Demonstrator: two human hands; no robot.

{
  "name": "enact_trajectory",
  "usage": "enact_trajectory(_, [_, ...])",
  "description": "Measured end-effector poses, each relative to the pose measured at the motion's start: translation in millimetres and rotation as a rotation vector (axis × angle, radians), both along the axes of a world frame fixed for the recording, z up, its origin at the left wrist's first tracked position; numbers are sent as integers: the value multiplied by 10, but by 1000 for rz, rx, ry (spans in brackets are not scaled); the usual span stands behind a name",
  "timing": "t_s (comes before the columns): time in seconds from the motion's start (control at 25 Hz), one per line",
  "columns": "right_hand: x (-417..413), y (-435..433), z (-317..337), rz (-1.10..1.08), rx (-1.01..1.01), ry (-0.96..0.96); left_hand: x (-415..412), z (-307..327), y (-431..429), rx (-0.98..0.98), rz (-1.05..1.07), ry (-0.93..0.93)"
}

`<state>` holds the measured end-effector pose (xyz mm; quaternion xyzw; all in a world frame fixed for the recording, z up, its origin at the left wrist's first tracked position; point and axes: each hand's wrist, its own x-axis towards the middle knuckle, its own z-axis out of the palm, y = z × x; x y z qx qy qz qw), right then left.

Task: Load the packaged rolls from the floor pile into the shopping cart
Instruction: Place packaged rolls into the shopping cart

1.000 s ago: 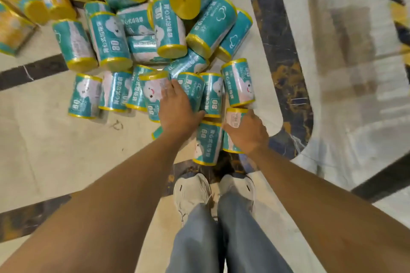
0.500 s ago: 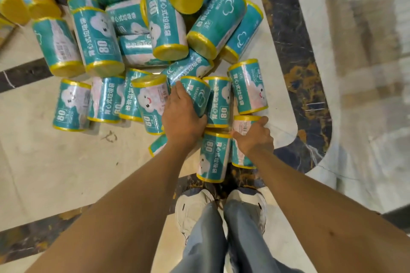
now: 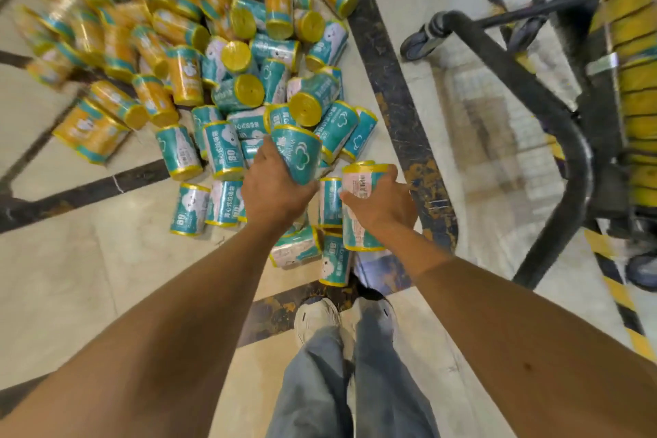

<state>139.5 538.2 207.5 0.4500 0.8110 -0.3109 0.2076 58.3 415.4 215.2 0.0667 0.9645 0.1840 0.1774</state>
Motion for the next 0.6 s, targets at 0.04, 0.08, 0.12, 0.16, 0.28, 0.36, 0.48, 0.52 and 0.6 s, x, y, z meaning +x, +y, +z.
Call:
enact_trajectory(0.04, [-119,45,405,-1,20,41,-74,383,50,3,-6,12])
enact_trajectory(0.08, [-233,97,819,-4,35,83,-155,779,95,12,-10,24])
enact_trajectory(0.12, [-347,155,1240,0,49,128,-239,1174,142,29,-15,41])
enact_trajectory(0.16, [-456,218,1666,2,63,167,-318,1573,191,52,-19,65])
enact_trajectory(0.28, [-712,416,2788,7,138,239,-502,2628,353,115,-24,142])
enact_trajectory(0.36, [-786,545,3547,-11,179,279,-592,3319,473,151,-47,181])
enact_trajectory(0.48, [-771,783,4511,-60,250,385,-750,4203,733,237,-123,230])
enact_trajectory(0.52, [-769,866,4744,-78,275,410,-811,4439,838,232,-146,244])
enact_trajectory(0.6, [-753,1062,5169,-120,348,439,-887,4899,1082,199,-215,295])
